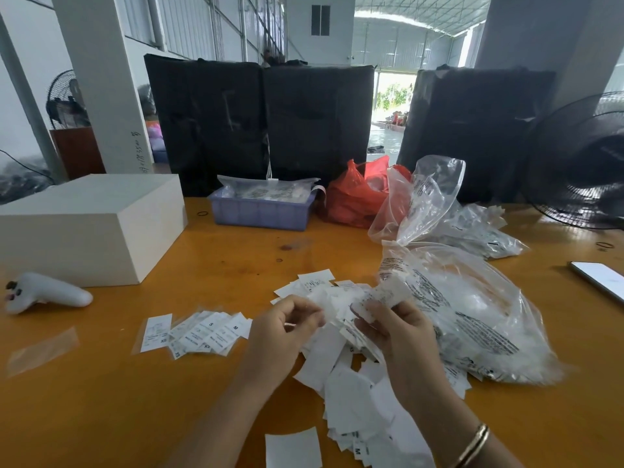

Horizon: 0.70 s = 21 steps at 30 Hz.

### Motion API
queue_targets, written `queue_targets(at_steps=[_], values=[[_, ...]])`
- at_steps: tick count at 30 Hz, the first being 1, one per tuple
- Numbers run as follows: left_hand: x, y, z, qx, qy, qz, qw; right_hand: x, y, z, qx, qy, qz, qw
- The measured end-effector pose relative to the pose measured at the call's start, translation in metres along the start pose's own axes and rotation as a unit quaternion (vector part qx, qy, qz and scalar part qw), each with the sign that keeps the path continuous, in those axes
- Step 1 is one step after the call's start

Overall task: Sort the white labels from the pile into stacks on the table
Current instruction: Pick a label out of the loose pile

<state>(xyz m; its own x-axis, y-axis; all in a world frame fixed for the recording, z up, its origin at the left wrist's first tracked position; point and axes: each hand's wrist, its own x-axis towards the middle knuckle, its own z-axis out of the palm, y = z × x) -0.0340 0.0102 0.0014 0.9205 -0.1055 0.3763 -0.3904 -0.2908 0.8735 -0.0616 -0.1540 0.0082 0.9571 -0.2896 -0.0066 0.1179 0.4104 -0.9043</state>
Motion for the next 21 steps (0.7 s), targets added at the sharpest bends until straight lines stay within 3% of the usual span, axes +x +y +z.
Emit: queue_targets(at_steps=[12,21], values=[[-0.004,0.004,0.0,0.028,-0.059,0.052,0.997,-0.005,0.01,0.008,-0.022,0.017,0.023,0.999],[-0.002,0.001,0.002,0.027,-0.041,0.043,0.998,-0.007,0.015,0.012,-0.048,0.016,0.03,0.998]])
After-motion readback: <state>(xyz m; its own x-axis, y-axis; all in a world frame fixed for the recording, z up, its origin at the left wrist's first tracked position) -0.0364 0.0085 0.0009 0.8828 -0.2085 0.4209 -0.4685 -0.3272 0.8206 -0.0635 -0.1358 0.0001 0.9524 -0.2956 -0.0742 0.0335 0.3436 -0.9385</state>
